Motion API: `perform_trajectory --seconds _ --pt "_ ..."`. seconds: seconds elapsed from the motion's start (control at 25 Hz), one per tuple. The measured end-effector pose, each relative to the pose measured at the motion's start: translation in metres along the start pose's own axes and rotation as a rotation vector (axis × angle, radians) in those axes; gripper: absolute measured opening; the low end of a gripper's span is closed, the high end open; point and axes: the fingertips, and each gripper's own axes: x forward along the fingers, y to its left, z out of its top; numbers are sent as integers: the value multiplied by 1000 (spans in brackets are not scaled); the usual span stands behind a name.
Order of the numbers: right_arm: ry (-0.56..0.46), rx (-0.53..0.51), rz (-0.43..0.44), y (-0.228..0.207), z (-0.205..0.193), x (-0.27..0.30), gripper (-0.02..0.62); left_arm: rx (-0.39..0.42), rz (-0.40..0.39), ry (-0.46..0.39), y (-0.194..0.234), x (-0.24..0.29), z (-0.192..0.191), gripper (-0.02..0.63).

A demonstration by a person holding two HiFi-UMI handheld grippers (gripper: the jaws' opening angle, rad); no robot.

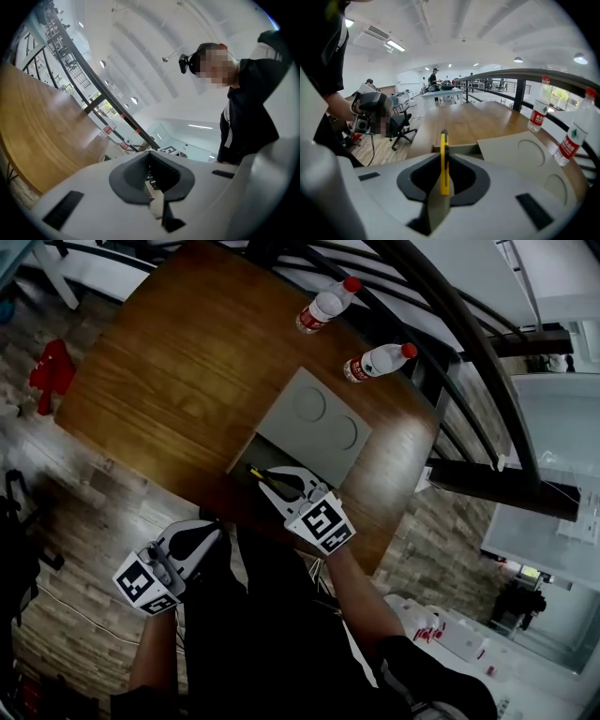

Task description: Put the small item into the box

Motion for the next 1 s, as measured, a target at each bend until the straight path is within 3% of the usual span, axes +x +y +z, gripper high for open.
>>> perform_trajectory --seconds 0.44,1.0 --pt "177 -67 -25 -5 -34 22 60 -15 22 -12 1 -15 -6 15" --pt "277 -118 -41 -9 -43 33 61 -10 27 -34 -4 -21 -8 15"
